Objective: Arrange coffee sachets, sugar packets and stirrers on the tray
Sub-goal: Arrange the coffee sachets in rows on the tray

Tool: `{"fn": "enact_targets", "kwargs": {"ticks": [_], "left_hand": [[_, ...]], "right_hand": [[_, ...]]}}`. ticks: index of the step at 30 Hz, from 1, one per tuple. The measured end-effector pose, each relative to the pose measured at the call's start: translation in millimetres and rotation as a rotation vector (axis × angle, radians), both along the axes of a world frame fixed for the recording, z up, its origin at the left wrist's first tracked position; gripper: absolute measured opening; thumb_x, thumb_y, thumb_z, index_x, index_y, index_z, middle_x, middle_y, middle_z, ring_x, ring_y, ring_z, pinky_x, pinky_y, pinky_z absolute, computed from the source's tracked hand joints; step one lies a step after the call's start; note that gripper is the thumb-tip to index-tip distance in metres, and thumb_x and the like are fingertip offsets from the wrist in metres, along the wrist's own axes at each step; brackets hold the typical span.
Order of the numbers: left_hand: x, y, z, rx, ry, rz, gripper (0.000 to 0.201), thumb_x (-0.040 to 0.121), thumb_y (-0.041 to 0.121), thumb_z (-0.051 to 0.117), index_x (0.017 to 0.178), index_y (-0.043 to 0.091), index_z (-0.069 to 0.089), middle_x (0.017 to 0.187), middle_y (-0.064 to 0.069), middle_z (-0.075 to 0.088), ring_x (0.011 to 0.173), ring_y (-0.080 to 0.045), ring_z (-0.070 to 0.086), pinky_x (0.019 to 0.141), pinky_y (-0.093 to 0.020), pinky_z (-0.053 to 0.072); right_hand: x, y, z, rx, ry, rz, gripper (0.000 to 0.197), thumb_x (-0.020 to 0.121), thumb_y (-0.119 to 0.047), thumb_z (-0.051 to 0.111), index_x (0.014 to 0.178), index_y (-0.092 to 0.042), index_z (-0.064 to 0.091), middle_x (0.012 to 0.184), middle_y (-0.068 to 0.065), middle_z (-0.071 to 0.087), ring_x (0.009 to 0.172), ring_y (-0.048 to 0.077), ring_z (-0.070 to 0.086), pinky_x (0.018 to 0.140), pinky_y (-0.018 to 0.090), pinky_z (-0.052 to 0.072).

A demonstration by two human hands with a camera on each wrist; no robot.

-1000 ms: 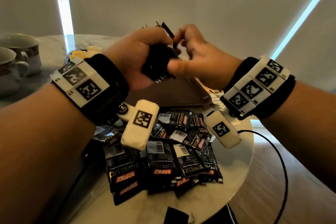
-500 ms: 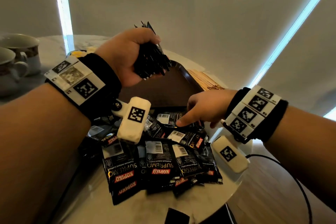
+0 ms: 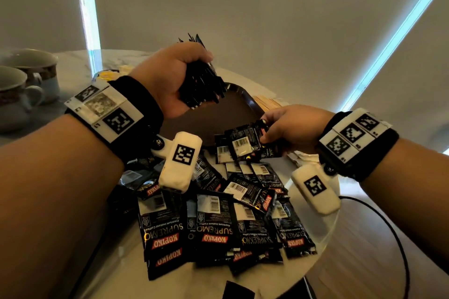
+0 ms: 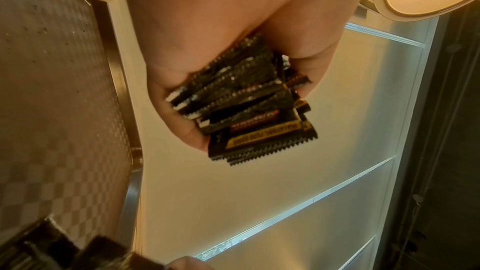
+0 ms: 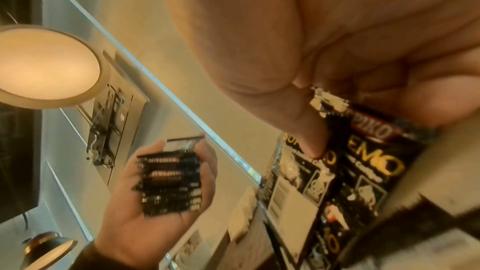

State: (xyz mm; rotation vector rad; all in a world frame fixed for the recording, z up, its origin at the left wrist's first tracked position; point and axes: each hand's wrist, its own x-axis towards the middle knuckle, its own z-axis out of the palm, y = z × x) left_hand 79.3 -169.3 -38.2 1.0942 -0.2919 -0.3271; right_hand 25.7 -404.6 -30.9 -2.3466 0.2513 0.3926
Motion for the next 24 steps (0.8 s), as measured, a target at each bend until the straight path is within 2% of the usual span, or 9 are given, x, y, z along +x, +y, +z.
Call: {"fn": "enact_targets", "kwargs": {"ticks": [3, 5, 8, 10, 13, 16, 18, 20, 24], "left_hand": [[1, 2, 0, -0.001, 0.001, 0.019, 0.016, 0.095, 0.018, 0.056, 0.105, 0.009, 0.049, 0.095, -0.012, 0.051, 0.095, -0.032, 0.057, 0.076, -0.044, 0.057], [1, 3, 1, 0.0, 0.003, 0.034, 0.016, 0.096, 0.018, 0.056, 0.106, 0.009, 0.049, 0.095, -0.011, 0.051, 0.096, -0.032, 0.056, 0.077, -0.043, 0.057], [2, 4, 2, -0.004, 0.01, 0.075, 0.016, 0.095, 0.018, 0.059, 0.104, 0.008, 0.052, 0.094, -0.011, 0.053, 0.096, -0.031, 0.057, 0.073, -0.039, 0.057], [4, 5, 0, 0.011, 0.017, 0.11, 0.022, 0.093, 0.019, 0.062, 0.108, 0.007, 0.053, 0.1, -0.013, 0.054, 0.094, -0.03, 0.062, 0.07, -0.035, 0.059], [6, 4, 0, 0.026, 0.032, 0.102, 0.023, 0.092, 0.018, 0.063, 0.109, 0.007, 0.052, 0.101, -0.013, 0.053, 0.096, -0.031, 0.061, 0.075, -0.039, 0.059], [6, 5, -1, 0.024, 0.04, 0.046, 0.021, 0.092, 0.017, 0.062, 0.107, 0.008, 0.051, 0.101, -0.013, 0.053, 0.095, -0.032, 0.06, 0.082, -0.041, 0.058], [6, 6, -1, 0.011, 0.051, 0.005, 0.027, 0.089, 0.018, 0.064, 0.11, 0.007, 0.052, 0.109, -0.017, 0.055, 0.104, -0.045, 0.065, 0.087, -0.044, 0.059], [6, 6, 0, -0.018, 0.063, 0.0, 0.033, 0.087, 0.019, 0.066, 0.115, 0.007, 0.053, 0.116, -0.019, 0.055, 0.123, -0.051, 0.058, 0.096, -0.049, 0.056], [4, 6, 1, -0.061, 0.053, 0.061, 0.025, 0.092, 0.018, 0.062, 0.114, 0.008, 0.054, 0.115, -0.014, 0.057, 0.105, -0.031, 0.062, 0.08, -0.039, 0.059]], "right_hand": [[5, -7, 7, 0.154, -0.051, -0.067, 0.026, 0.09, 0.01, 0.055, 0.113, -0.001, 0.061, 0.119, 0.032, 0.065, 0.104, 0.045, 0.063, 0.086, 0.054, 0.052], [10, -9, 15, 0.272, -0.114, -0.128, 0.028, 0.091, 0.01, 0.051, 0.11, -0.008, 0.061, 0.121, 0.029, 0.065, 0.111, 0.046, 0.064, 0.098, 0.061, 0.05], [15, -10, 26, 0.475, -0.217, -0.197, 0.038, 0.093, 0.011, 0.047, 0.116, -0.017, 0.056, 0.126, 0.022, 0.062, 0.102, 0.037, 0.066, 0.071, 0.046, 0.058], [16, -10, 29, 0.614, -0.252, -0.236, 0.042, 0.095, 0.012, 0.04, 0.123, -0.017, 0.052, 0.118, 0.016, 0.065, 0.091, 0.029, 0.067, 0.057, 0.033, 0.052], [15, -6, 27, 0.73, -0.223, -0.242, 0.045, 0.094, 0.012, 0.037, 0.125, -0.016, 0.052, 0.115, 0.015, 0.066, 0.088, 0.025, 0.064, 0.055, 0.028, 0.049], [18, 1, 23, 0.819, -0.189, -0.275, 0.048, 0.093, 0.011, 0.037, 0.13, -0.013, 0.053, 0.133, 0.023, 0.06, 0.114, 0.034, 0.056, 0.052, 0.026, 0.051], [20, 5, 22, 0.87, -0.187, -0.31, 0.053, 0.093, 0.011, 0.036, 0.139, -0.009, 0.051, 0.142, 0.024, 0.054, 0.12, 0.034, 0.052, 0.051, 0.025, 0.052], [21, 10, 23, 0.93, -0.201, -0.33, 0.056, 0.094, 0.011, 0.035, 0.146, -0.008, 0.047, 0.138, 0.021, 0.056, 0.111, 0.03, 0.054, 0.05, 0.024, 0.053], [16, 19, 28, 1.06, -0.253, -0.338, 0.049, 0.098, 0.009, 0.033, 0.143, -0.004, 0.048, 0.109, 0.018, 0.058, 0.081, 0.02, 0.054, 0.049, 0.022, 0.055]]}}
